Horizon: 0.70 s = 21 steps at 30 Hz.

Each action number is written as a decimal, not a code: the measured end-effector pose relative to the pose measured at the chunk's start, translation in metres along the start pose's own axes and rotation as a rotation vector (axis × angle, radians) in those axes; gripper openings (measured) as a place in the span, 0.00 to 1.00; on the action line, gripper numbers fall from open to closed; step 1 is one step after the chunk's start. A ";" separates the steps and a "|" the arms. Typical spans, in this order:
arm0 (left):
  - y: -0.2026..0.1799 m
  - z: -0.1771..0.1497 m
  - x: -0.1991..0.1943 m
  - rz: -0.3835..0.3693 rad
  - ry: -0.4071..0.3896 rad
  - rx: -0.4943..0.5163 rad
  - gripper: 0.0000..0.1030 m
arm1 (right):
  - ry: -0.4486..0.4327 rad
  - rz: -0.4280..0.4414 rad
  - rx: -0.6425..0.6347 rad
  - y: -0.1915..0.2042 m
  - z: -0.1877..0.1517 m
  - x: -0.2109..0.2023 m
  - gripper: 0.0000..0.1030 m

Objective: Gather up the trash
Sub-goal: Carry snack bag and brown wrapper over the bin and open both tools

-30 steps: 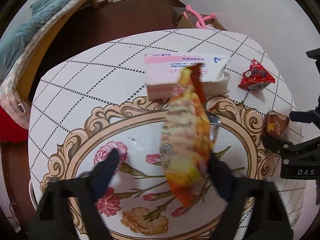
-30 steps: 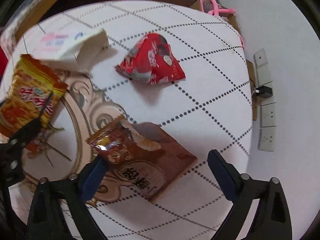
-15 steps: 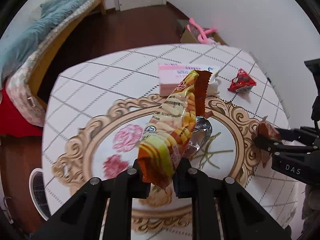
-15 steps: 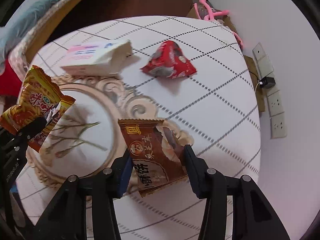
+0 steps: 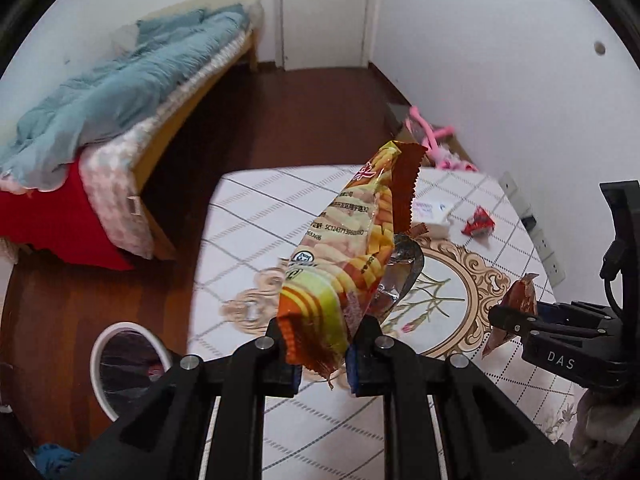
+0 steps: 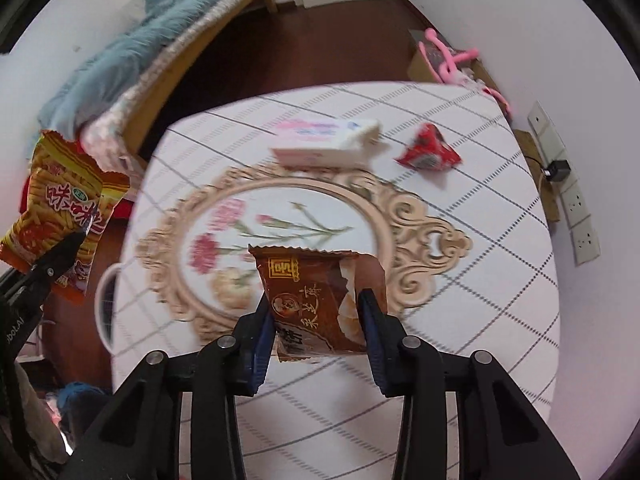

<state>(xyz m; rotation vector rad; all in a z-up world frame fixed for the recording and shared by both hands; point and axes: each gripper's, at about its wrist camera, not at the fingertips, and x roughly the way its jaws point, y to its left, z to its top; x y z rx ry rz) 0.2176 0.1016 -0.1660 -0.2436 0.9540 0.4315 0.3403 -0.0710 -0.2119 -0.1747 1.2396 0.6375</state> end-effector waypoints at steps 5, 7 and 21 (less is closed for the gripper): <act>0.036 -0.007 -0.036 0.018 -0.044 -0.044 0.13 | -0.043 0.053 -0.037 0.041 -0.002 -0.026 0.40; 0.055 -0.010 -0.048 0.026 -0.056 -0.064 0.13 | -0.056 0.076 -0.055 0.062 -0.003 -0.035 0.40; 0.242 -0.066 -0.058 0.203 -0.005 -0.289 0.13 | 0.042 0.270 -0.263 0.277 -0.024 0.025 0.40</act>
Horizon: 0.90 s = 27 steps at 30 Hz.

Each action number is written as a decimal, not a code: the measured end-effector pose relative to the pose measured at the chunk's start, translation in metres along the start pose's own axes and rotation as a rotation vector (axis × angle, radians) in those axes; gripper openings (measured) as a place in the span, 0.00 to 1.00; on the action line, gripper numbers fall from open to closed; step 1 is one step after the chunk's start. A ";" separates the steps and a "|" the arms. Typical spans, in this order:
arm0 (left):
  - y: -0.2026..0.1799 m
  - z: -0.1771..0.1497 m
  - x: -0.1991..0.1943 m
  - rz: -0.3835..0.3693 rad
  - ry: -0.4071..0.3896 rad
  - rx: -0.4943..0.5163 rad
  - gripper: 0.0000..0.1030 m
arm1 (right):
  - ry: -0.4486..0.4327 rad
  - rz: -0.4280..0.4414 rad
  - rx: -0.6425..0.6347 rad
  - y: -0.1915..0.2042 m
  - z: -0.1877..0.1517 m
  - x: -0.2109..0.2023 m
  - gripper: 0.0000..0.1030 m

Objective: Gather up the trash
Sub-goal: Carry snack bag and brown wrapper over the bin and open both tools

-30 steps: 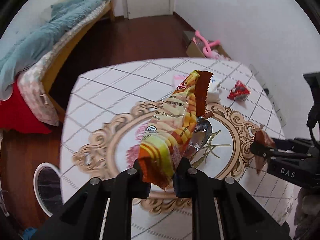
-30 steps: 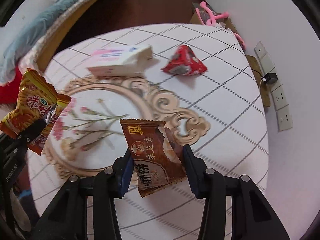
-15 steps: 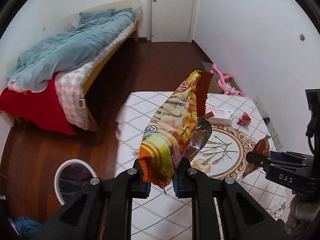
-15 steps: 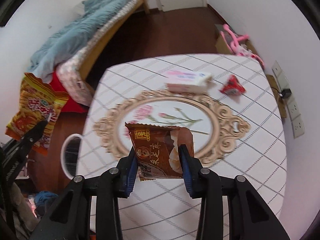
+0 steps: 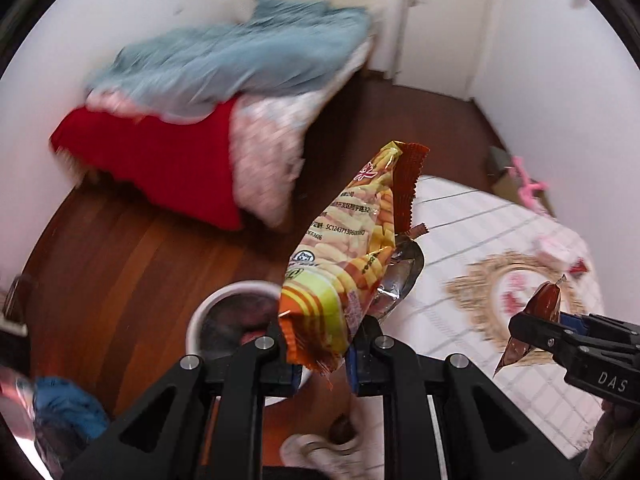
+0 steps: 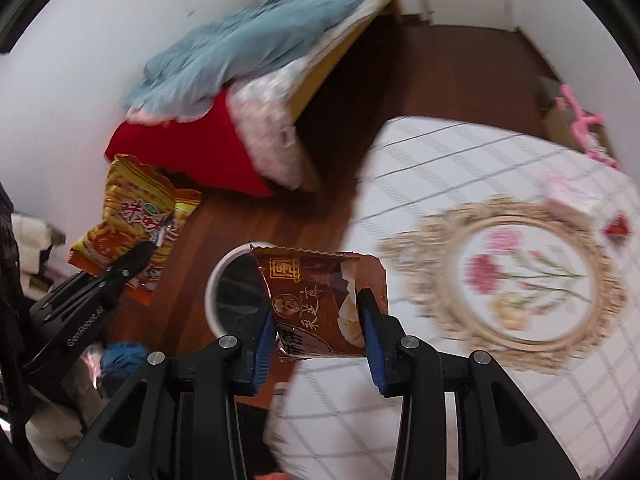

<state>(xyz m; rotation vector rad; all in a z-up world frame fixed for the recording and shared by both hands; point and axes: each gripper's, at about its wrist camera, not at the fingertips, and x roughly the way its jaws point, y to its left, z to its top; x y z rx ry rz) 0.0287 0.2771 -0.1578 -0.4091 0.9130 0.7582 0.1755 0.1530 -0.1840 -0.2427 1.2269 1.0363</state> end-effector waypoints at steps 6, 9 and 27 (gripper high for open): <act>0.081 -0.020 0.065 0.070 0.127 -0.106 0.13 | 0.140 0.028 -0.038 0.053 0.004 0.111 0.40; 0.107 -0.031 0.100 0.077 0.192 -0.148 0.13 | 0.221 0.025 -0.045 0.069 0.005 0.173 0.40; 0.169 -0.059 0.217 0.052 0.402 -0.255 0.18 | 0.407 -0.015 -0.035 0.082 0.006 0.343 0.40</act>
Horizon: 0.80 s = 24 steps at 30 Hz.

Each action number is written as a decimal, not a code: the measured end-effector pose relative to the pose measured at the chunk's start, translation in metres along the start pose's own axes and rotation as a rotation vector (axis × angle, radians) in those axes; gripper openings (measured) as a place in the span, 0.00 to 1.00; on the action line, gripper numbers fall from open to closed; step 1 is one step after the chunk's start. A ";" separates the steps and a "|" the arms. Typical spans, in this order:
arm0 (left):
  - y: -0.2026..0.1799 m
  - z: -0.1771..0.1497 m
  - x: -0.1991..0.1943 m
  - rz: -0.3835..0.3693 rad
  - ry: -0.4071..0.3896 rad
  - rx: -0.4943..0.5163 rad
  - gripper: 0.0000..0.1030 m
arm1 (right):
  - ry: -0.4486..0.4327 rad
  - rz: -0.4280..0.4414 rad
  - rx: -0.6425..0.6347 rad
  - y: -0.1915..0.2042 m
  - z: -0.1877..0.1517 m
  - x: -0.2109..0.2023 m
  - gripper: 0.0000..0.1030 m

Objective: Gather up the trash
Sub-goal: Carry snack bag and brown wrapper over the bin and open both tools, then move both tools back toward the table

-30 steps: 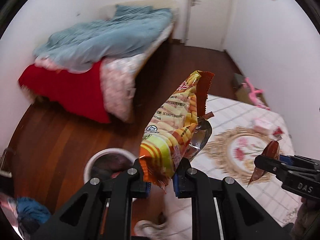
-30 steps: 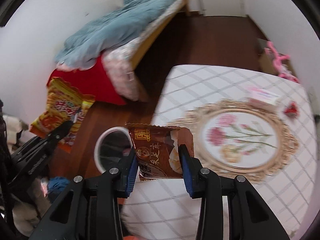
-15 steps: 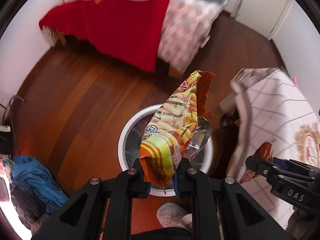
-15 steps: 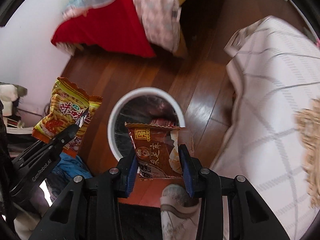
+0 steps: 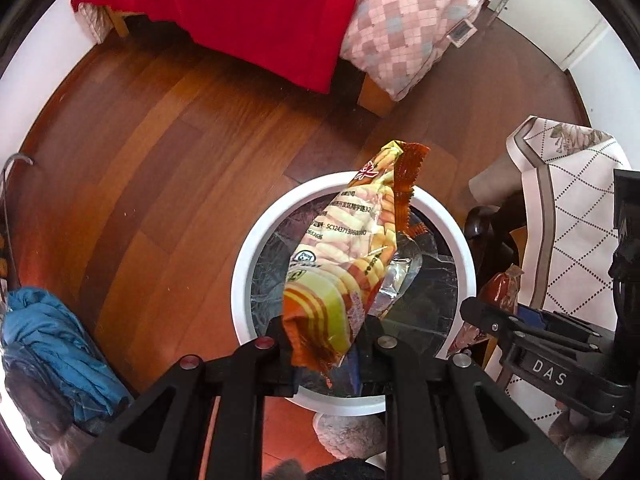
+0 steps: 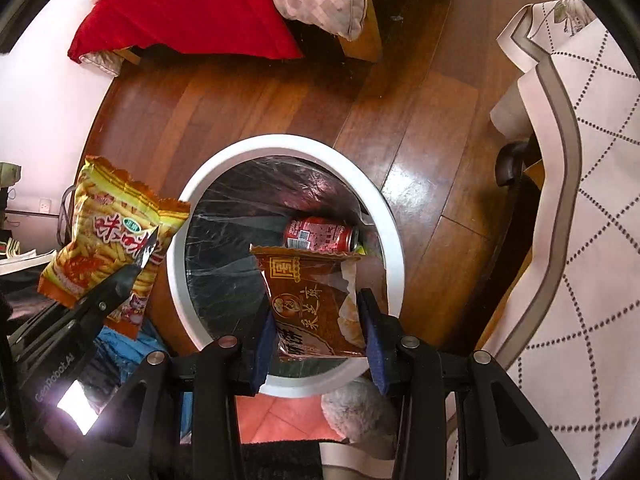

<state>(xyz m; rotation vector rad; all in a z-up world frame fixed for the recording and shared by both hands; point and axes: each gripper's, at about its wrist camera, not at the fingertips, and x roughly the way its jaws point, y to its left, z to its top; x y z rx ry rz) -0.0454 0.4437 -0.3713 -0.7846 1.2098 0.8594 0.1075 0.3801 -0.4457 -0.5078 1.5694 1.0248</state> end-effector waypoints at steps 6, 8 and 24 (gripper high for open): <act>0.007 -0.001 -0.006 0.029 -0.024 -0.007 0.80 | -0.002 0.001 -0.006 0.000 -0.001 -0.003 0.61; 0.010 -0.003 -0.012 0.050 -0.032 -0.010 0.84 | -0.014 -0.011 -0.012 0.002 -0.004 -0.009 0.70; 0.022 -0.033 -0.092 0.147 -0.148 0.014 1.00 | -0.119 -0.108 -0.074 0.024 -0.053 -0.092 1.00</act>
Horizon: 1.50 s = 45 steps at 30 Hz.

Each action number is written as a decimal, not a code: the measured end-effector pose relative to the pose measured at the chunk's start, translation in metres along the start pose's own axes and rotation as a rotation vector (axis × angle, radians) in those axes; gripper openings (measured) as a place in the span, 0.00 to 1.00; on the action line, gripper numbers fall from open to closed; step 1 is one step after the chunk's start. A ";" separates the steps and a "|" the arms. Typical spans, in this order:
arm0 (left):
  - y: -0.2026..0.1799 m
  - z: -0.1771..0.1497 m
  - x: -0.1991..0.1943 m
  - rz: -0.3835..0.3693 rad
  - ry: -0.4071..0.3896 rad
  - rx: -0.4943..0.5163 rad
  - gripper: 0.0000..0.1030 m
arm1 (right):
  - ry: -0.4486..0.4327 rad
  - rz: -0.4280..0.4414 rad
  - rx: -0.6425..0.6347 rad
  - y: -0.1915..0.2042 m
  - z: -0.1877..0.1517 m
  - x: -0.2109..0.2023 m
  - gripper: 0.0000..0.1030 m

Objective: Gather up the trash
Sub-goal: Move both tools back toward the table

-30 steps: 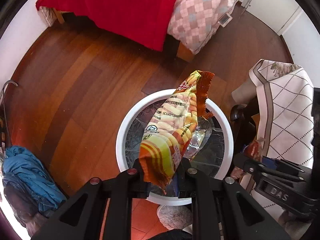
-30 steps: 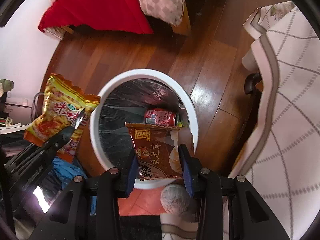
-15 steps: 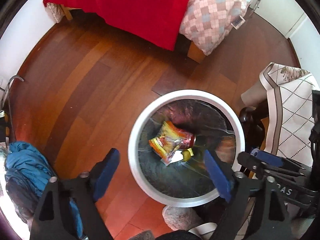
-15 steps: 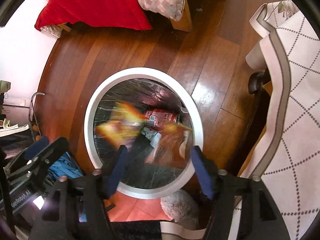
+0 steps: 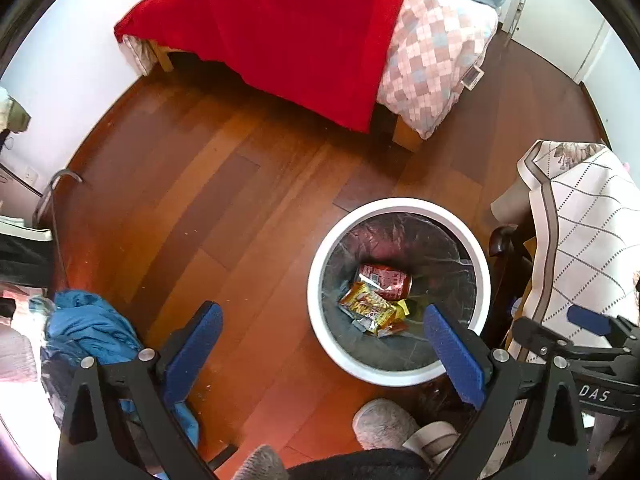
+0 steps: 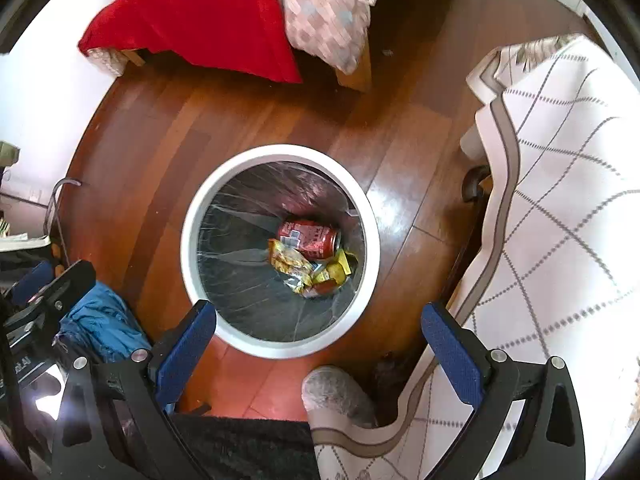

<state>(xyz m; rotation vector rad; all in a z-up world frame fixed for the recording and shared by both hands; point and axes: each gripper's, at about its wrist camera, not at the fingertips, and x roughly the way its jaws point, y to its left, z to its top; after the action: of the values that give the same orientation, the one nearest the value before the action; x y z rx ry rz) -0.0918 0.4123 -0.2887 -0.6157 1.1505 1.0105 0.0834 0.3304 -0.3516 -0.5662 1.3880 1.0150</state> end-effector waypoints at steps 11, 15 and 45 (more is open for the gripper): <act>-0.006 -0.023 -0.081 0.004 -0.096 0.015 1.00 | -0.106 0.040 0.013 0.002 -0.038 -0.082 1.00; -0.012 -0.031 -0.114 -0.011 -0.142 0.016 1.00 | -0.170 0.064 0.014 -0.002 -0.053 -0.123 1.00; -0.456 -0.033 -0.074 -0.129 -0.132 0.513 1.00 | -0.299 -0.154 0.777 -0.519 -0.119 -0.239 0.98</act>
<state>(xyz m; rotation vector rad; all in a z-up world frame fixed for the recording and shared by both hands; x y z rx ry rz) 0.2946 0.1577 -0.2704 -0.2058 1.1769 0.5994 0.4849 -0.0823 -0.2578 0.0593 1.3161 0.3560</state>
